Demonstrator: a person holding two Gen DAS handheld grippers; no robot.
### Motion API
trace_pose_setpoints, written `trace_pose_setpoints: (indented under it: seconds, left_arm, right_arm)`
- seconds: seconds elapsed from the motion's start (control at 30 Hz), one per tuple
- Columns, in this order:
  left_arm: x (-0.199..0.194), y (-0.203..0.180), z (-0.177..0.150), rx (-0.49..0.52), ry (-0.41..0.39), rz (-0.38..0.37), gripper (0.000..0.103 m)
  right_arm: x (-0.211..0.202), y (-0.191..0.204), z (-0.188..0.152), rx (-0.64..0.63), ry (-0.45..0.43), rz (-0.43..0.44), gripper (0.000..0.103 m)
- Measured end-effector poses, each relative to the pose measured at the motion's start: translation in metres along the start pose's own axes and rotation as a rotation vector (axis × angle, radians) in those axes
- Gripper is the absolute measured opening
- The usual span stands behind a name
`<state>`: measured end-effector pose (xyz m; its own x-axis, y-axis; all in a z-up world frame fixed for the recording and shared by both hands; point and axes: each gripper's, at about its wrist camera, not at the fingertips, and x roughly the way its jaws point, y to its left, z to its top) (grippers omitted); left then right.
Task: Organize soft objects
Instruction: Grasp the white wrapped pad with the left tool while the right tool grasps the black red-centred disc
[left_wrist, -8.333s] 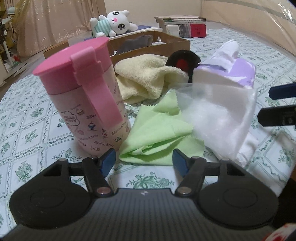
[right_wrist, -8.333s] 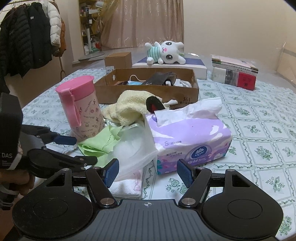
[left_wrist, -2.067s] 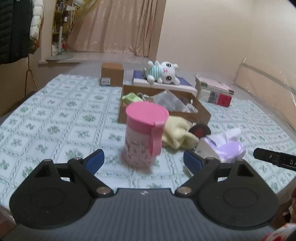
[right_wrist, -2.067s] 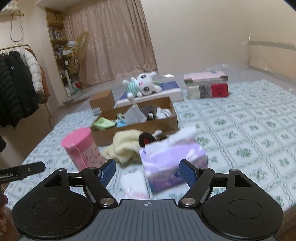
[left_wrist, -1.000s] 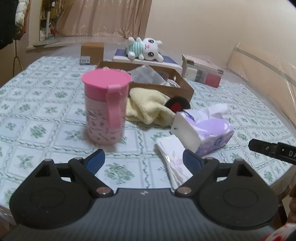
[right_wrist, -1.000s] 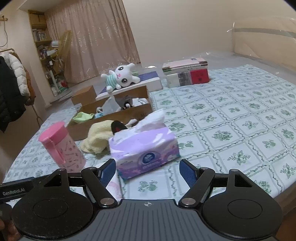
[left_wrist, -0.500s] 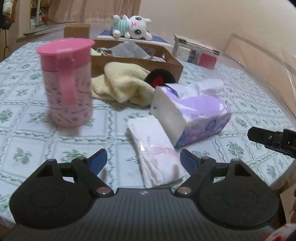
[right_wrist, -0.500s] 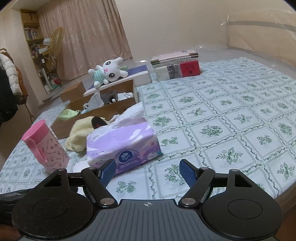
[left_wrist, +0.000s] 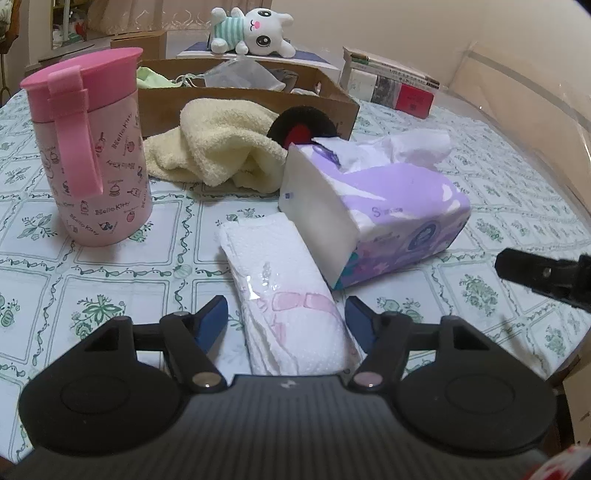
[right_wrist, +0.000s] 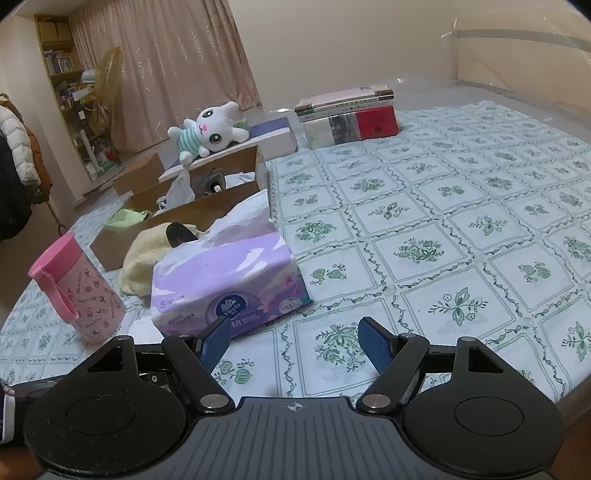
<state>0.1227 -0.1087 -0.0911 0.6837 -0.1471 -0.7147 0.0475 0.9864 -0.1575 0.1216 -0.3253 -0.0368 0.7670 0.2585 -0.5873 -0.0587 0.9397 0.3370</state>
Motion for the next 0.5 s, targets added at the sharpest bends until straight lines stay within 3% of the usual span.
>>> trace_pose_setpoints:
  seconds: [0.3, 0.5]
  left_arm:
    - [0.001, -0.001, 0.000, 0.062, 0.006, 0.005, 0.043]
    - [-0.008, 0.005, 0.003, 0.090, -0.003, 0.010, 0.038]
  right_arm:
    - [0.005, 0.006, 0.001, -0.013, 0.004, 0.015, 0.075]
    - [0.002, 0.011, 0.003, -0.023, -0.004, 0.020, 0.075]
